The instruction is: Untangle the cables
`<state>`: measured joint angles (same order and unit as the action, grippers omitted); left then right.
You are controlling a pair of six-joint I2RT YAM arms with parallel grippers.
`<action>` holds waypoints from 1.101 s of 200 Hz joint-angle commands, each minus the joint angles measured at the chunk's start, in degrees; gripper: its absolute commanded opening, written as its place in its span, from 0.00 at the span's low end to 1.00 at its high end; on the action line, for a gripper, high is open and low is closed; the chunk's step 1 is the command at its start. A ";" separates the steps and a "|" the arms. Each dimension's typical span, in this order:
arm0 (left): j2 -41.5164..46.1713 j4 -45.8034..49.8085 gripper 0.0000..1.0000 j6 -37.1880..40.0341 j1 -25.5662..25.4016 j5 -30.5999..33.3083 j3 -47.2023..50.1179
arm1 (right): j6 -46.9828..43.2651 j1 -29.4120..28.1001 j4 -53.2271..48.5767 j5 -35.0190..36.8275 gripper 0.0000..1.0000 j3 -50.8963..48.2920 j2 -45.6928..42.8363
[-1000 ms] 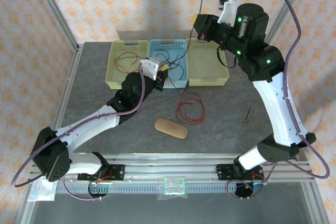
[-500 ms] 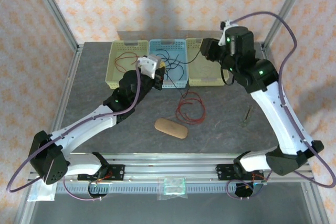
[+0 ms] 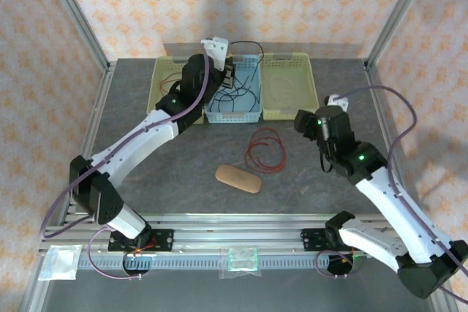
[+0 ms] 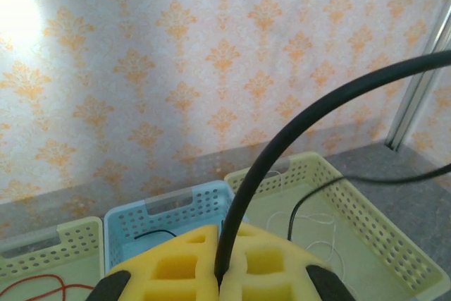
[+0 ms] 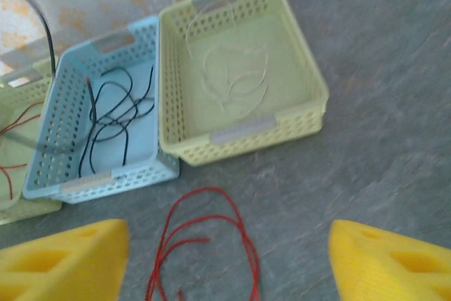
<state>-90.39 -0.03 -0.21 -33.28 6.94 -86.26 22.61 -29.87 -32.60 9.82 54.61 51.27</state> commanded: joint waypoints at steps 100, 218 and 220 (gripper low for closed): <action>-16.10 13.92 0.00 -6.03 6.56 4.05 -21.64 | 2.98 -0.19 22.67 -13.27 0.93 -7.19 -1.37; -35.08 21.30 0.00 -3.32 9.46 6.79 -34.13 | 3.39 -0.24 19.64 -12.65 0.92 -5.39 -0.55; -35.46 21.54 0.00 -3.25 9.52 6.71 -34.34 | 3.36 -0.16 19.52 -12.64 0.92 -5.30 -0.55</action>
<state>-122.17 16.45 -5.19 -24.23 11.55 -115.96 26.35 -29.87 -12.43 -3.05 47.40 51.05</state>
